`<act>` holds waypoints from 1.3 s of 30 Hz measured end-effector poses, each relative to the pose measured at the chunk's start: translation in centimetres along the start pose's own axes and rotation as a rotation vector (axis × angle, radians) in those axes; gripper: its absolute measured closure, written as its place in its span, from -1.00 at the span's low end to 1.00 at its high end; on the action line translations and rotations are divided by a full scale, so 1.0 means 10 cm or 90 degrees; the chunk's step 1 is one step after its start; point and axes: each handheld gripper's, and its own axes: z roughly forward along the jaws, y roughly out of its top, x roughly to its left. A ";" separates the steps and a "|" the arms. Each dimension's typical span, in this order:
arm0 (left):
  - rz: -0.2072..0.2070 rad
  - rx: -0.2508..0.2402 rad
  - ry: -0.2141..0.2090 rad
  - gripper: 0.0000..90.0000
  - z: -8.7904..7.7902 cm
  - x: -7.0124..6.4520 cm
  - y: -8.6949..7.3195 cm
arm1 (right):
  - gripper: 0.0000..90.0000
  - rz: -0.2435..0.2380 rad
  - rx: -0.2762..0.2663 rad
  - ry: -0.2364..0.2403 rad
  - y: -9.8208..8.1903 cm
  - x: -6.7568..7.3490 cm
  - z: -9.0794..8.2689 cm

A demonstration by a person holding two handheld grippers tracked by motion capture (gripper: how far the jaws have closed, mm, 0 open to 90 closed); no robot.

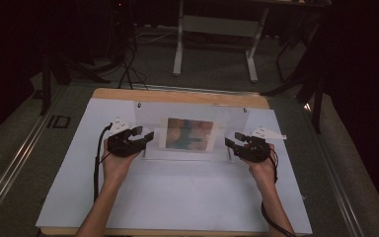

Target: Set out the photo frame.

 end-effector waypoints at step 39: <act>-0.004 0.003 -0.013 0.06 -0.03 0.06 -0.01 | 0.17 -0.026 0.012 0.002 -0.05 0.00 -0.06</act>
